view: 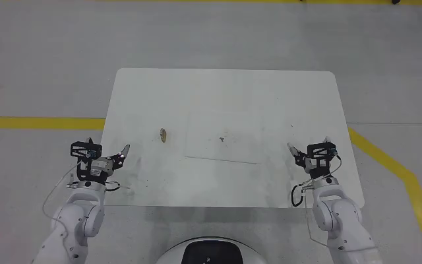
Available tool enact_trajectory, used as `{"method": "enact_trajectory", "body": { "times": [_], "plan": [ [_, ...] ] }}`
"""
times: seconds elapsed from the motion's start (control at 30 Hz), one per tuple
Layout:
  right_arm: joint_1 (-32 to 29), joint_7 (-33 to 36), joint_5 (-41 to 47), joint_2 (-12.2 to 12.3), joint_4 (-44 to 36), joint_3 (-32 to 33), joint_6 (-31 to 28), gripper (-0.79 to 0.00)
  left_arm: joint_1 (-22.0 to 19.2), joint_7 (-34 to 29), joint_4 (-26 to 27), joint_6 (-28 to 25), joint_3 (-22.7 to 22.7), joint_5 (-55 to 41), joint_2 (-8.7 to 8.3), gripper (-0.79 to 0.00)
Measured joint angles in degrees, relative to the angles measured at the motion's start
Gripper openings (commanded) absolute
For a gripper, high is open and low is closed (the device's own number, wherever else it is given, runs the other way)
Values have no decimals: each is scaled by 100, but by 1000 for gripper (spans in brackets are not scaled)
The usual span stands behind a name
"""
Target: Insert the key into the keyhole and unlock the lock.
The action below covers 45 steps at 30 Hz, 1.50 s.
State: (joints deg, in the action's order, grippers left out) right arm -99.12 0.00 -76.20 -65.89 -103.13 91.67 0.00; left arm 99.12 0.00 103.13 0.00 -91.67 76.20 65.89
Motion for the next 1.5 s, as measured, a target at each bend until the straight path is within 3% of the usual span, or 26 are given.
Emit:
{"method": "enact_trajectory", "body": {
  "times": [1.07, 1.23, 1.5],
  "plan": [
    [2, 0, 3, 0, 4, 4, -1, 0, 0, 0, 0, 0, 0, 0, 0, 0],
    [254, 156, 436, 28, 129, 366, -371, 0, 0, 0, 0, 0, 0, 0, 0, 0],
    [380, 227, 454, 31, 124, 424, -397, 0, 0, 0, 0, 0, 0, 0, 0, 0]
  ]
}}
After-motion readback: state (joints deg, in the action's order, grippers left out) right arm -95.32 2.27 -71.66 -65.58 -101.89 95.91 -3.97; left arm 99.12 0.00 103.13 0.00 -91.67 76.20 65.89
